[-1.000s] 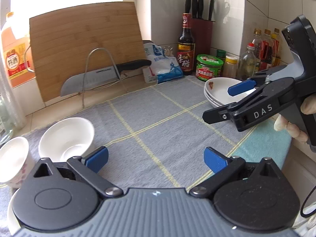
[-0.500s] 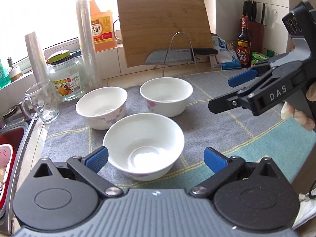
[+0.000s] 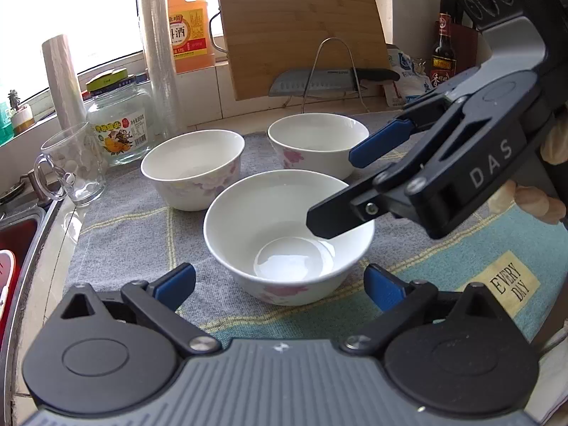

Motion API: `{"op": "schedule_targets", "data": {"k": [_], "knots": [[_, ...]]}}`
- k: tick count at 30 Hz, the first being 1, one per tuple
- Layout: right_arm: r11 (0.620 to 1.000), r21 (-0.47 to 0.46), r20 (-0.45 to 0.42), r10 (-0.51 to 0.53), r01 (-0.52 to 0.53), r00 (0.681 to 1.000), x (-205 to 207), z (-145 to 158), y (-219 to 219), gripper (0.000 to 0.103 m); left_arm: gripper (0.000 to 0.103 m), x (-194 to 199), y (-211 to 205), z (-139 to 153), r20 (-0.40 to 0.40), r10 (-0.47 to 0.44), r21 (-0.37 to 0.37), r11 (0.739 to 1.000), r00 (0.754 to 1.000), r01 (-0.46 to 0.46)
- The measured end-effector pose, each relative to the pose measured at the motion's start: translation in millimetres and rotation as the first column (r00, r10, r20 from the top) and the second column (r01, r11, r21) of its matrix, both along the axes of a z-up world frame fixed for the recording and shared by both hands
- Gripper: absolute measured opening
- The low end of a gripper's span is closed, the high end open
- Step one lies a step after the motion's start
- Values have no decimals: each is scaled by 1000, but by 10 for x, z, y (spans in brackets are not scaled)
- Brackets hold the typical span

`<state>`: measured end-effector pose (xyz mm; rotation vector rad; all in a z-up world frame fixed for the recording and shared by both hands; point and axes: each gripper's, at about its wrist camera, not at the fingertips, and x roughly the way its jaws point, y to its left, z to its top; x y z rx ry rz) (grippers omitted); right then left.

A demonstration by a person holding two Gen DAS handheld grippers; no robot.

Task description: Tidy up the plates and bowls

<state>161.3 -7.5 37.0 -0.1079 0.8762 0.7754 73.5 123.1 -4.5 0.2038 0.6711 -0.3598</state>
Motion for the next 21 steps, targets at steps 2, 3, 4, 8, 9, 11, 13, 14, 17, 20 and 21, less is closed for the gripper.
{"op": "schedule_targets", "data": {"k": [2,3,4,8,9,11,13,14,17,20,21], "knots": [[1000,0,-20,12,-12,1000,29,-38,31,90,93,2,-7,2,-1,-16,-13,1000,1000,16],[1000,0,-27,17,-17,999,49,-57,42,88,92,3,-16,-1,0,-25,-17,1000,1000,25],[1000,1,-34,19,-19,999,67,-71,51,87,92,7,-23,-8,2,-27,-16,1000,1000,27],[1000,6,-57,23,-23,998,135,-105,65,80,90,6,-22,-4,9,-33,-27,999,999,34],[1000,9,-62,25,-24,998,148,-108,66,78,90,10,-17,2,11,-32,-31,999,999,32],[1000,12,-70,26,-26,997,178,-121,66,74,90,15,-11,8,15,-32,-33,999,999,32],[999,14,-78,32,-31,996,202,-131,75,70,89,27,-7,4,15,-33,-31,999,999,34],[999,14,-82,34,-33,996,208,-139,80,69,89,29,-5,3,15,-32,-32,999,999,33],[999,21,-91,40,-38,995,209,-150,85,68,89,37,-2,0,15,-35,-37,999,999,35],[999,21,-93,39,-37,995,208,-149,83,69,89,37,1,-1,17,-39,-36,999,999,40],[999,24,-97,37,-35,995,208,-144,80,69,89,37,3,1,15,-40,-36,999,999,41]]}}
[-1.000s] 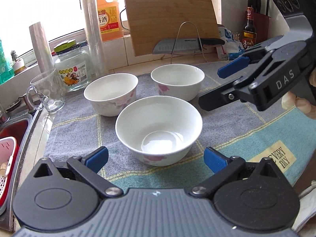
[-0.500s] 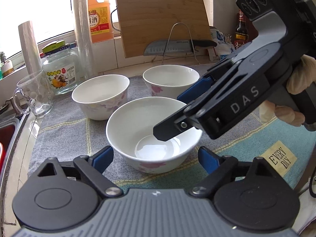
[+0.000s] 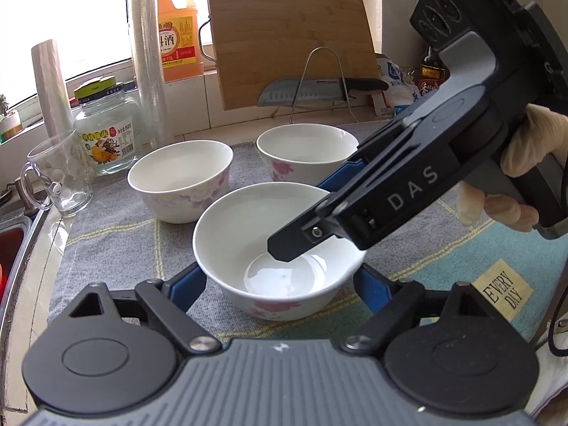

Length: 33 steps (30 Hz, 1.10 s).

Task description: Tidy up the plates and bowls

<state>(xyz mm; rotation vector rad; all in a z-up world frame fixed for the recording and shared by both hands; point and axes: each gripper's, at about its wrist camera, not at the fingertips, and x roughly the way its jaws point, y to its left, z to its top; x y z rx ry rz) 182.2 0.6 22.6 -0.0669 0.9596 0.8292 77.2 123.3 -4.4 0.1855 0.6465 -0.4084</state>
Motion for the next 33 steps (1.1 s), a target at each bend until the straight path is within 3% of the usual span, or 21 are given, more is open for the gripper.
{"op": "schedule_targets", "data": {"k": [18,33], "knots": [[995,9,-2,-95,95,995,-211,145,-345,71,89,-47,-209,139,11,-114,7,993,993,114],[971,-4,3,-239,239,971,-450,203,-853,75,89,-16,-625,164,2,-268,-7,963,963,268]]}}
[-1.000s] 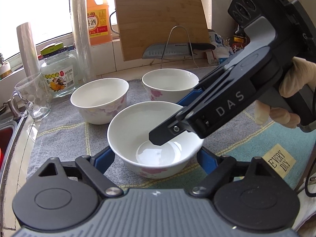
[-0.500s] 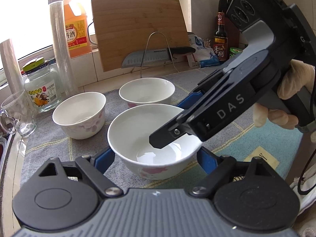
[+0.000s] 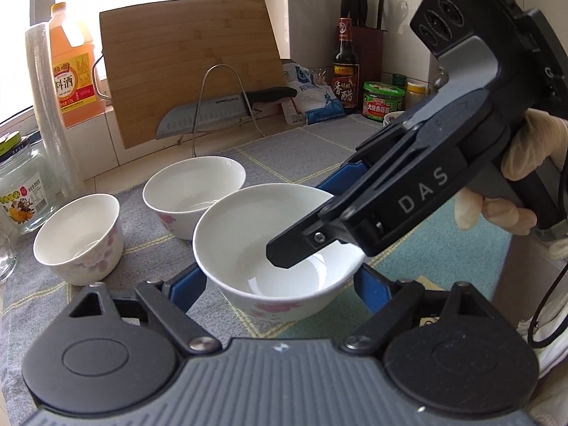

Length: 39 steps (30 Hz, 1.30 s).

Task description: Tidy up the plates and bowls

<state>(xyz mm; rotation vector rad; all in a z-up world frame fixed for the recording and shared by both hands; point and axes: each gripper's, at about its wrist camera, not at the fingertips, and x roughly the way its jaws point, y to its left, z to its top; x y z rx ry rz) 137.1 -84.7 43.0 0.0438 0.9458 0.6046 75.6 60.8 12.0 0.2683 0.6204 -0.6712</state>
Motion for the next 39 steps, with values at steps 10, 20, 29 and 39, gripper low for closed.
{"op": "schedule_targets", "data": {"k": [10,20,29,39], "knots": [[995,-15,-13,-101,101,995,-139,-15,-386,76,89,85,-324,-46,-17,-105,-8,994,994,105],[986,-28,-26,-162,161,986,-228,-35,-639,82,89,132,-564,-99,-45,-178,-20,984,983,177],[982,-35,-41,-188,186,981,-252,-64,-740,84,89,171,-670,-147,-61,-211,-22,977,976,210],[982,-35,-60,-186,184,981,-225,-137,-746,91,91,223,-725,-209,-88,-210,-21,978,974,209]]}}
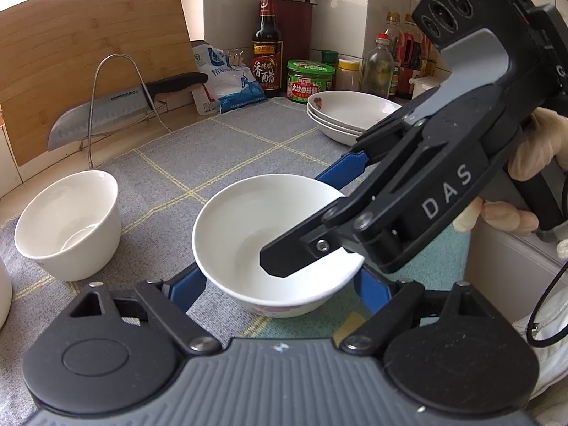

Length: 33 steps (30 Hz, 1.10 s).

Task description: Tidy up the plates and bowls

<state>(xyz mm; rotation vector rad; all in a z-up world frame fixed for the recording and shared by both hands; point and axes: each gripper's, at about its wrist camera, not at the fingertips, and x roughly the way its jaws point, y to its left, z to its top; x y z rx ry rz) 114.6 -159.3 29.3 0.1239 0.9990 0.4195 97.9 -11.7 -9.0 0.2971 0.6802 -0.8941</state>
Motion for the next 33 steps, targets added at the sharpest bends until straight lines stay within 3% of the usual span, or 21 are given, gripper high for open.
{"op": "schedule_targets", "data": {"k": [5,18,24,33], "knots": [[1000,7,20,3,-3,1000,-9,0,17,103,97,-2,7,10,-8,-5,-21,1000,1000,5],[997,-66,69,-22,27,997,-7,106,-10,103,99,-86,157,158,9,29,-23,999,1000,-29],[991,-133,100,18,-4,995,33,200,61,103,99,-69,358,282,34,102,-24,995,994,-101],[977,-199,152,103,-71,983,194,308,216,103,99,134,649,320,78,261,-23,965,962,-260]]}}
